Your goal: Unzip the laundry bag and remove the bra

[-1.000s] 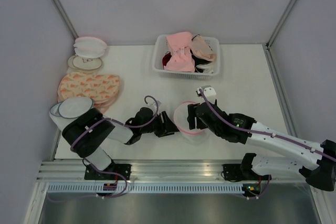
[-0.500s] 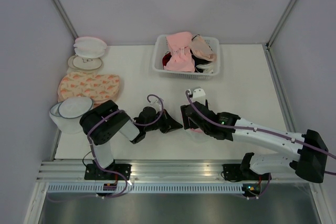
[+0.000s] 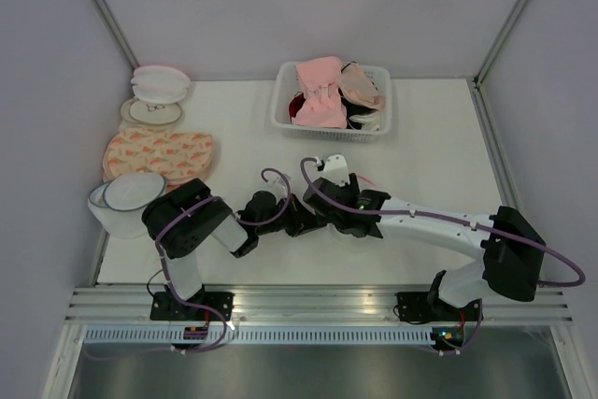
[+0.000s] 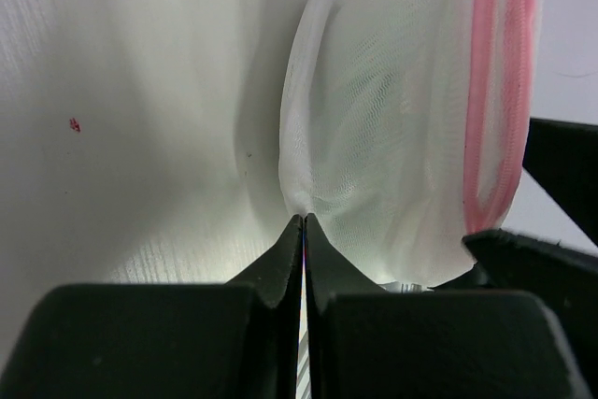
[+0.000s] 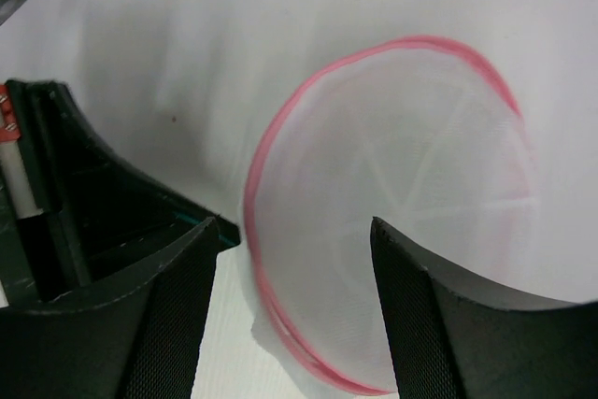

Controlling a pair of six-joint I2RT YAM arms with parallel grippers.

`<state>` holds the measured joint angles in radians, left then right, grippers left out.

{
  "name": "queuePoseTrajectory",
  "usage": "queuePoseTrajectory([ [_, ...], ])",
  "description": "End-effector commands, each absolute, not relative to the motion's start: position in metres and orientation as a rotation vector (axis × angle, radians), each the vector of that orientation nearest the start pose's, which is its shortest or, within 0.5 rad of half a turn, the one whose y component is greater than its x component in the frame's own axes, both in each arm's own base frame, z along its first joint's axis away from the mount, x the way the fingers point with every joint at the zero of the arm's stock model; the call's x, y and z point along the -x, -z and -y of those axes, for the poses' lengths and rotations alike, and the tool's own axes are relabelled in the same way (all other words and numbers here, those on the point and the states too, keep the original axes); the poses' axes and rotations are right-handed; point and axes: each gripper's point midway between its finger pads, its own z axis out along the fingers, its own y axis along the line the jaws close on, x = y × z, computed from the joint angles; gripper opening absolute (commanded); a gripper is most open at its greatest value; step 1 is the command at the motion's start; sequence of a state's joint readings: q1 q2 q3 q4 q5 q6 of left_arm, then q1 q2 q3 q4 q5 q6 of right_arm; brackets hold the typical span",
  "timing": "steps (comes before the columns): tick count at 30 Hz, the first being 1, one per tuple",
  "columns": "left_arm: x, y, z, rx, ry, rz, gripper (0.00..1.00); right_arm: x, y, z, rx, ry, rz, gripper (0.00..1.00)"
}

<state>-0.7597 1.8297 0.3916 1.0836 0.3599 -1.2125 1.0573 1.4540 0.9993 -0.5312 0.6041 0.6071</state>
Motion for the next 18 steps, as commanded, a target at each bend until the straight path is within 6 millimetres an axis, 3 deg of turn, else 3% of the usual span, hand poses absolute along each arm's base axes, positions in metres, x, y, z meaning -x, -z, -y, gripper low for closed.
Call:
queuePoseTrajectory([
  [1, -0.210, -0.056, 0.340, 0.208, 1.608, -2.217, 0.02, -0.246, -0.134, -0.227, 0.182, 0.105, -2.228, 0.71],
  [9, -0.204, -0.050, 0.335, 0.220, 1.628, -2.218, 0.02, -0.248, -0.135, -0.178, 0.084, 0.270, -2.219, 0.68],
  [11, -0.203, -0.049, 0.334, 0.219, 1.624, -2.222, 0.02, -0.250, -0.137, -0.167, 0.047, 0.289, -2.208, 0.61],
  [16, -0.201, -0.044, 0.330, 0.221, 1.608, -2.239, 0.02, -0.249, -0.149, -0.148, -0.010, 0.309, -2.178, 0.23],
  [17, -0.200, -0.043, 0.329, 0.220, 1.604, -2.243, 0.02, -0.247, -0.150, -0.143, -0.012, 0.323, -2.180, 0.20],
  [18, -0.200, -0.041, 0.327, 0.225, 1.598, -2.246, 0.02, -0.244, -0.156, -0.137, -0.021, 0.324, -2.173, 0.09],
])
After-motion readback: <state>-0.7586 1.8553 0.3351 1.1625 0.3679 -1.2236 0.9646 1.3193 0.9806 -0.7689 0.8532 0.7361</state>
